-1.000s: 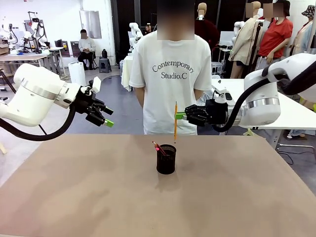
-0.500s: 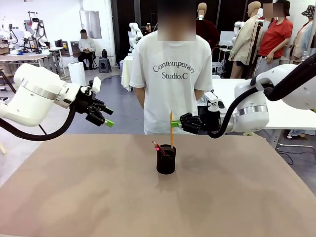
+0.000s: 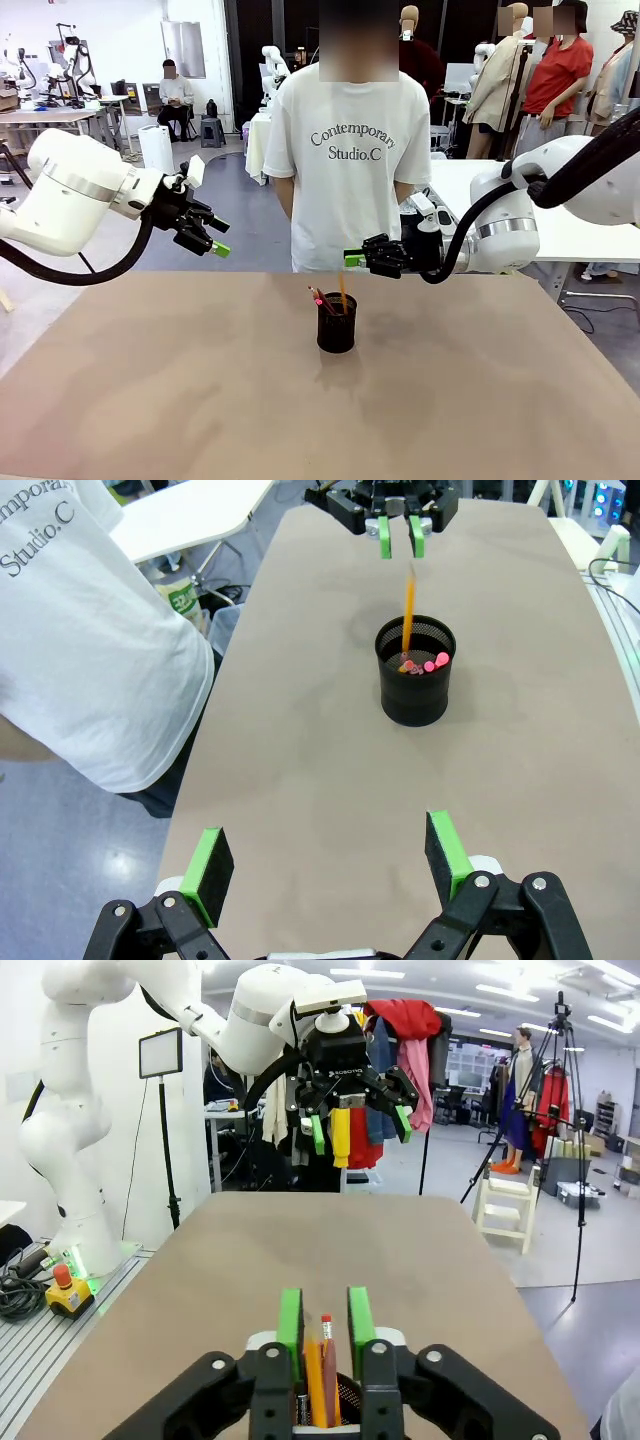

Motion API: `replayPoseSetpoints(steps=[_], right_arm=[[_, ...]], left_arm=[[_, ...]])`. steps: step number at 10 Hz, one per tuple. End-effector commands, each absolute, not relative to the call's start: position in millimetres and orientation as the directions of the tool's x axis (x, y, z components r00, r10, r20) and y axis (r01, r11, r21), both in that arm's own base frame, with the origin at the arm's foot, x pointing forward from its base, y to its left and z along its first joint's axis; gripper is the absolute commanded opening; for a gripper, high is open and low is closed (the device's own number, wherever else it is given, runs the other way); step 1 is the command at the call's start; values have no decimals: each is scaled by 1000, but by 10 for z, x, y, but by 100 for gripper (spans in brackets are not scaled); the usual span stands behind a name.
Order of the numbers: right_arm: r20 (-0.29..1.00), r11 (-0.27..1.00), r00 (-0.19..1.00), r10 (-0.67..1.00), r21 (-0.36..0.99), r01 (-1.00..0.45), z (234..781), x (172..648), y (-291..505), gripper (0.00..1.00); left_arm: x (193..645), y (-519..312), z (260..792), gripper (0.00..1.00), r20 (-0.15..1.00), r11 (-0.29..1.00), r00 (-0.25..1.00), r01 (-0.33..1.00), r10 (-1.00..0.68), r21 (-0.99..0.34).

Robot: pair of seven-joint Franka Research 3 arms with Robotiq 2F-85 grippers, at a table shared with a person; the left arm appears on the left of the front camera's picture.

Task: Place the pens into the pen holder.
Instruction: Pick up a writing instrument from the table and place it into the Pen holder.

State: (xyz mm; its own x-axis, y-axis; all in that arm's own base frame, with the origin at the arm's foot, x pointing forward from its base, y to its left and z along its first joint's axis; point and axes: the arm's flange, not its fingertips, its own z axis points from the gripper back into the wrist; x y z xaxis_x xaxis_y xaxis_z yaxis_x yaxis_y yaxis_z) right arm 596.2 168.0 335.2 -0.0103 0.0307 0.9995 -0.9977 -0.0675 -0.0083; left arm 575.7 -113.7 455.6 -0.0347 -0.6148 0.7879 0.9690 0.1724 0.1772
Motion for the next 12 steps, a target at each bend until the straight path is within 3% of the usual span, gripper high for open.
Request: replayPoseSetpoints(steps=[1, 2, 3, 12], right_arm=[[999, -57, -44, 29, -43, -997, 3385, 6017, 1731, 74], [999, -57, -45, 29, -43, -997, 3394, 6021, 1727, 93], [999, -56, -45, 27, -44, -997, 3403, 6017, 1723, 100], [999, -66, -21, 30, -19, -998, 3399, 5988, 1674, 100]], left_arm=[[5768, -1129, 4571, 100, 784, 168, -40, 969, -620, 183], [5768, -1129, 4571, 100, 784, 168, -40, 969, -620, 183], [5768, -1129, 4571, 100, 784, 168, -40, 969, -620, 183], [5768, -1129, 4571, 100, 784, 168, -40, 969, -620, 183]])
